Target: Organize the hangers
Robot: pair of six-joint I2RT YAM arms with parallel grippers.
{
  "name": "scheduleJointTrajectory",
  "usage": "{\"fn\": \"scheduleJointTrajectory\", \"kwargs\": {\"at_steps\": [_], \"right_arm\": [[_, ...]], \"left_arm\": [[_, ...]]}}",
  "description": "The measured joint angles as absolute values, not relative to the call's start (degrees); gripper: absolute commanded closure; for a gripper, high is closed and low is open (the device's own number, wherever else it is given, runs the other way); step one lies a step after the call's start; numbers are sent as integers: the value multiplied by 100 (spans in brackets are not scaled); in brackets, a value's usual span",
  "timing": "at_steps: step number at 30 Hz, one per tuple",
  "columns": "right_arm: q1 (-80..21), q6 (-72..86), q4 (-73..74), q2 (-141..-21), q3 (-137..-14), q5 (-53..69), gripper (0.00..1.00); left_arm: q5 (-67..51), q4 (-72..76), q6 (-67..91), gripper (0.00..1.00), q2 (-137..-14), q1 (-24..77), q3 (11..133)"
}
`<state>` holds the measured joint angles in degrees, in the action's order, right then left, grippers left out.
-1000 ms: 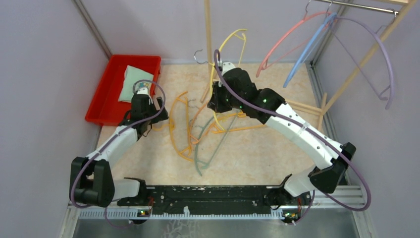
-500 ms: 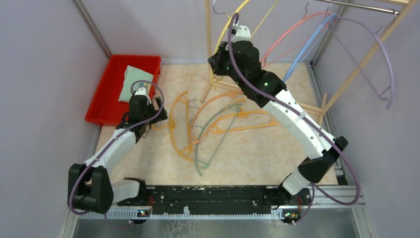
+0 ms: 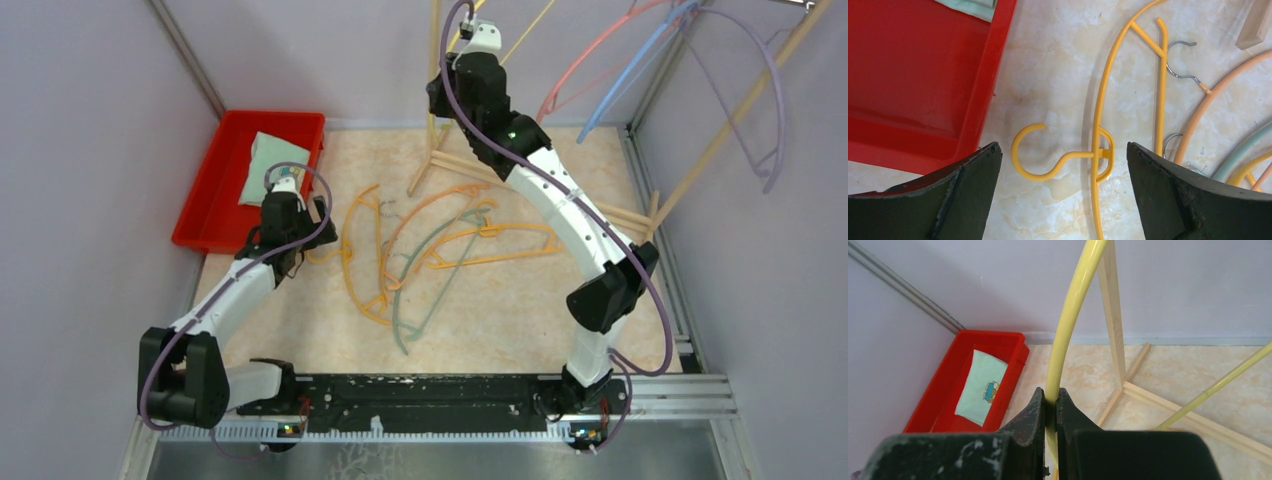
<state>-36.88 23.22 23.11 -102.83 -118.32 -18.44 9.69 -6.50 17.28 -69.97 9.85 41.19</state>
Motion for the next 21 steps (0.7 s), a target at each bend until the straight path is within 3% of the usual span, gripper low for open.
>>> {"fn": "scheduleJointTrajectory", "kwargs": {"at_steps": [11, 21], "right_arm": [[-3682, 2305, 2112, -10269, -11734, -1852, 100], [-3682, 2456, 1929, -9450, -10366, -1850, 100]], "left_arm": [[1033, -650, 1594, 0, -7242, 930, 4147], [980, -639, 1581, 0, -7454, 923, 4348]]}}
